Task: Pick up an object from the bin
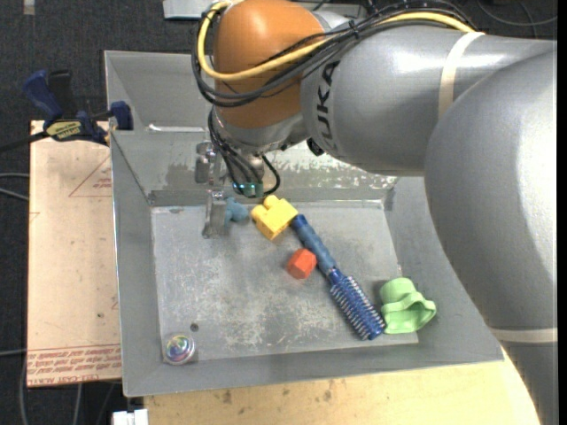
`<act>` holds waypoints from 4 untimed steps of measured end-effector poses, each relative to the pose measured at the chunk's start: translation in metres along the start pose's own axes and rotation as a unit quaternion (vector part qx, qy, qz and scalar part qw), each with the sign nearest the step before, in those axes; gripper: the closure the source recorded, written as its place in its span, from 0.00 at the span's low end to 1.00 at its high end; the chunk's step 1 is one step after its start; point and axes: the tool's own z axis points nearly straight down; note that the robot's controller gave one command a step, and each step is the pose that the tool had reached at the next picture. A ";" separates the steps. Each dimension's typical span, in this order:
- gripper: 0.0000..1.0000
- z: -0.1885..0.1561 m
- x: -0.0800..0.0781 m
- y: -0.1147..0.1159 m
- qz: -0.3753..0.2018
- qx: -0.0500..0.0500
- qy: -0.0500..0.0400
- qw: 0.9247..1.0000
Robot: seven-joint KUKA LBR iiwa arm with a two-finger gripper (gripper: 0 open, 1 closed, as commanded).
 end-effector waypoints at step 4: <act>1.00 0.091 0.054 -0.149 -0.055 0.000 -0.003 0.999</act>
Offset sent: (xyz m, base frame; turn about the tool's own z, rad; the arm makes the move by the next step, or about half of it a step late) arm -0.0103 -0.0636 -0.0510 -0.4198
